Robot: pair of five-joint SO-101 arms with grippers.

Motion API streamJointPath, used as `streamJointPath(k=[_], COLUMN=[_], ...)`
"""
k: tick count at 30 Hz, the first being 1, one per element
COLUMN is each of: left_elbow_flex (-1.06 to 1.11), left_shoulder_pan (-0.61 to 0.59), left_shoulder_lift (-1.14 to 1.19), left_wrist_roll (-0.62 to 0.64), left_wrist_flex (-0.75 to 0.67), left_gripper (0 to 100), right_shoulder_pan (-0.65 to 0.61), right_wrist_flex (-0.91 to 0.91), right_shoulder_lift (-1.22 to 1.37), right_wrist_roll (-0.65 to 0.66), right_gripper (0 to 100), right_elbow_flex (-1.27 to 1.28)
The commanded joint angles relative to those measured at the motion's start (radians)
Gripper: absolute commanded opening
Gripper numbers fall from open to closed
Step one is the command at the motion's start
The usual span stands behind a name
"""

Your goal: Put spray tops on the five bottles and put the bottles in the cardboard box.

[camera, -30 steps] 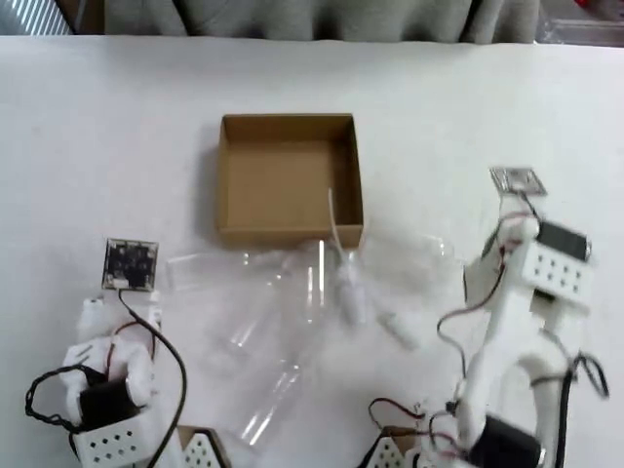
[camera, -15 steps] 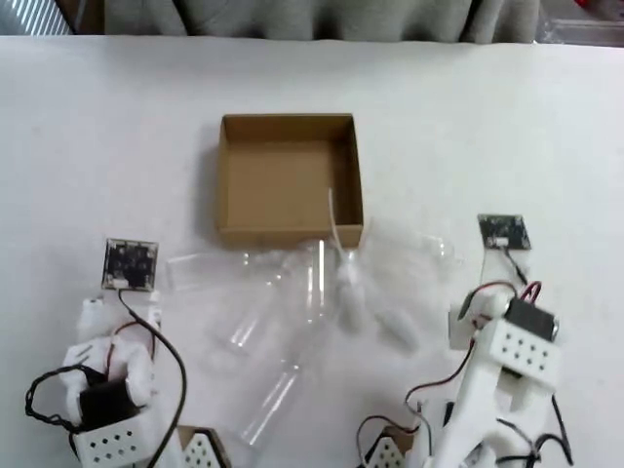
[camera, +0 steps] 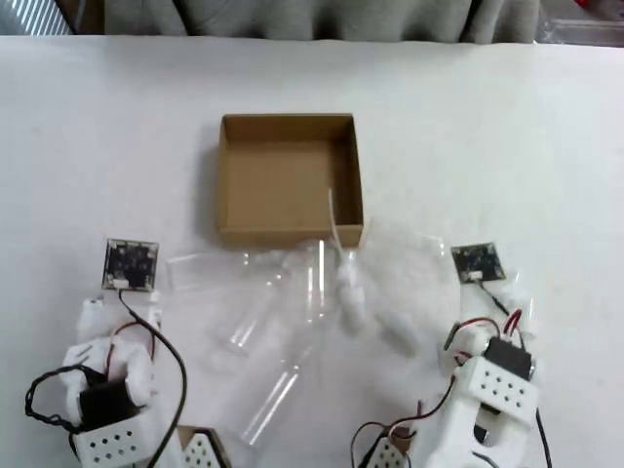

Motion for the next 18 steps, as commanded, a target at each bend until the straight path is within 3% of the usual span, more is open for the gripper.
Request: streamJointPath(k=[1,4,8,13,18], left_elbow_flex=[-0.054,-0.106,-0.207,-0.282,-0.453], left_shoulder_pan=[0.036,0.099,0.197,0.344,0.455], left_shoulder_lift=[-0.013,-0.013,-0.013,0.005,0.262], left_wrist_roll=[-0.141,-0.293,-0.407,-0.47,-0.493], left_wrist_flex=[0.021,0.089,0.167,0.18,0.173], left_gripper=[10,15,15,15,15], right_shoulder_pan=[-0.019,-0.019,-0.022,-0.018,-0.022], right_wrist_flex=[-0.015,-0.013,-0.013,0.002,-0.001], right_shoulder_lift=[-0.042,-0.048,-0.058,-0.058,-0.058], right_wrist_roll=[0.011,0.011,0.011,0.011,0.017], right_gripper=[1.5,1.5,1.5,1.5,1.5], right_elbow_flex=[0.0,0.0,0.014,0.014,0.015])
